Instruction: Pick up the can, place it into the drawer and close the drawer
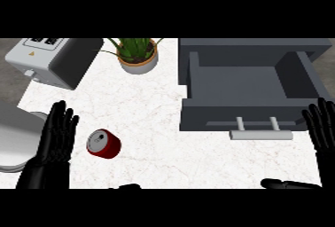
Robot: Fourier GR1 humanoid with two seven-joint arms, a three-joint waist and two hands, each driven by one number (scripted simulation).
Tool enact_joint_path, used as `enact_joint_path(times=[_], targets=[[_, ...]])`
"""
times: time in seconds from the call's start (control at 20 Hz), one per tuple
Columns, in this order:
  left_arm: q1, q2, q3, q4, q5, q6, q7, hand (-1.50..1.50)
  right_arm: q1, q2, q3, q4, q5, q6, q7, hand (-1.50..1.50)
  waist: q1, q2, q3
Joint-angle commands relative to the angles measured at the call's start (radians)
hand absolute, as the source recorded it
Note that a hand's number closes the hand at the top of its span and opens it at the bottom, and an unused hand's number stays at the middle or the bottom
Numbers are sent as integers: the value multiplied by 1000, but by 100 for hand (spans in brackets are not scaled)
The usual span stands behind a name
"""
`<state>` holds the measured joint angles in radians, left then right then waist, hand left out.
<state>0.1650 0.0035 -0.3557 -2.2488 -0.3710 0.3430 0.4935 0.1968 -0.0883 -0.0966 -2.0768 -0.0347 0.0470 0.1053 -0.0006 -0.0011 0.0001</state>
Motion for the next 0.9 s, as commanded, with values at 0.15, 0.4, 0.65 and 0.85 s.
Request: enact_joint_path(times=[0.15,0.4,0.65,0.85], targets=[[-26,4,59,69,38,-2,-17,-150,36,2,-41,-34,-31,29,8,-150,-2,0,0],[-39,-3,87,147,61,17,-85,-150,21,28,1,-33,26,20,21,-150,0,1,0],[-4,16,142,233,159,-15,-219,-150,85,31,-49,37,8,83,-132,-150,-1,0,0],[14,15,146,301,191,-5,-300,-150,57,25,-66,22,-9,90,-83,-150,0,0,0]])
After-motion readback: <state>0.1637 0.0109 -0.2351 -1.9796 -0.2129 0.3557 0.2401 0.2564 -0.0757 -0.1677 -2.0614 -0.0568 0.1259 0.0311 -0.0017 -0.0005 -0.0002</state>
